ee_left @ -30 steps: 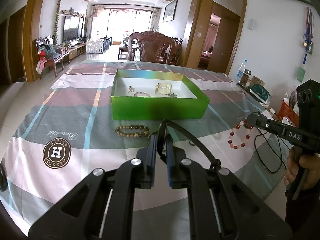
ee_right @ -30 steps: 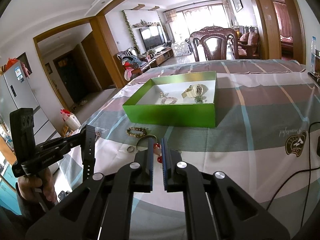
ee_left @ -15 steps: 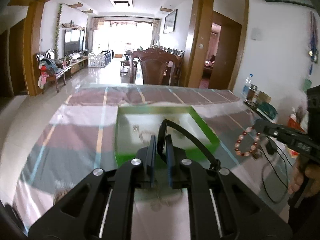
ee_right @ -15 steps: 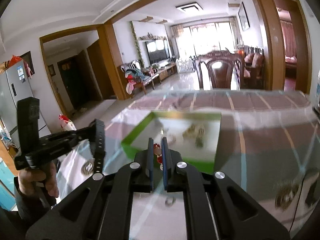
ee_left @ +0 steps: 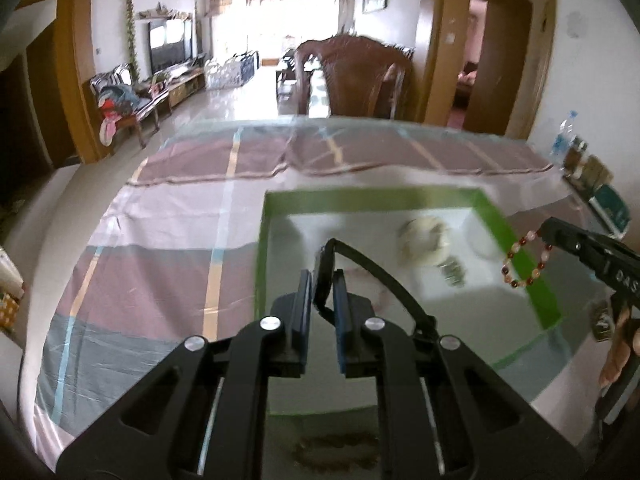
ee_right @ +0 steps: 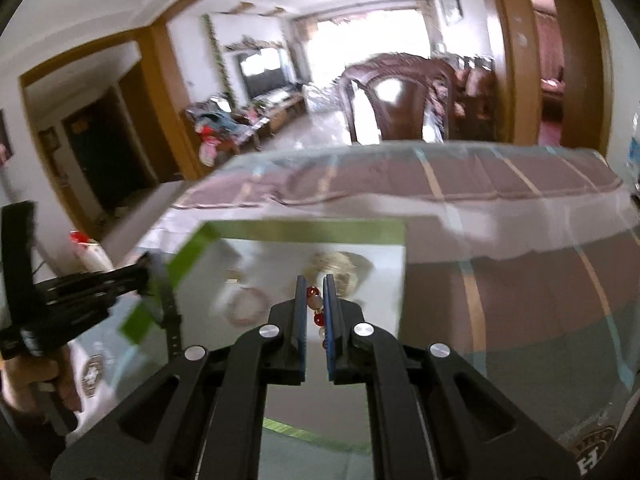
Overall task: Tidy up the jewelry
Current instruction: 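Carry the watch and bracelet over the green box and open both tools, then withdraw both open tools from the green box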
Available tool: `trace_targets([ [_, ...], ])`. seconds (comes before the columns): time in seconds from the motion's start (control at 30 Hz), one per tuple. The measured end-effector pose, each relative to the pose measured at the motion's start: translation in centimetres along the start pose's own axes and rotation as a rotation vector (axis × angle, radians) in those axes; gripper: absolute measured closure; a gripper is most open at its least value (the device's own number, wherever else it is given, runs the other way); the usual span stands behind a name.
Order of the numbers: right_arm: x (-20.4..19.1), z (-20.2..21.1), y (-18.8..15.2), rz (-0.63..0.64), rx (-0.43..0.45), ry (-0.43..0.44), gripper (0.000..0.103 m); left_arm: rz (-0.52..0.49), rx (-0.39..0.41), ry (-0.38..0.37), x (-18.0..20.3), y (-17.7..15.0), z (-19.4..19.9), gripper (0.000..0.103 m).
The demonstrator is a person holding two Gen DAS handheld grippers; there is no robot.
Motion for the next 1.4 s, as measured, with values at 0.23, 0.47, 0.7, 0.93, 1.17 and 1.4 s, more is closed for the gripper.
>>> trace_targets([
  [0.23, 0.1, 4.3, -0.2, 0.006, 0.131, -0.056, 0.019, -0.046, 0.143, 0.079, -1.3, -0.3, 3.1, 0.008],
  [0.47, -3.1, 13.2, -3.6, 0.043, 0.197, -0.022, 0.015, 0.067, 0.22, 0.022, -0.9, -4.3, 11.9, 0.004],
  [0.7, -5.9, 17.3, -9.1, 0.076, 0.181, -0.035, 0.015, 0.088, 0.172, 0.049, 0.5, -9.8, 15.6, 0.004],
  [0.93, -6.8, 19.1, -12.4, 0.08, 0.158, -0.039, 0.015, 0.082, 0.152, 0.053, 1.9, -13.3, 17.7, 0.004],
  [1.17, -7.1, 20.1, -14.0, 0.078, 0.148, -0.038, 0.015, 0.065, 0.151, 0.024, 3.6, -14.1, 18.7, 0.004],
  [1.4, -7.1, 20.2, -14.2, 0.074, 0.144, -0.034, 0.015, 0.074, 0.151, 0.027, 3.6, -14.1, 18.9, 0.004],
])
Point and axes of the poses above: each gripper's, at about its wrist camera, not at the fingertips, and z roughly against the way its jaws point, x to its right, y to its top, the point moved 8 cm from there along -z, roughly the way its jaws point, and after that the axes turned 8 degrees about x, right-handed, at the moved point
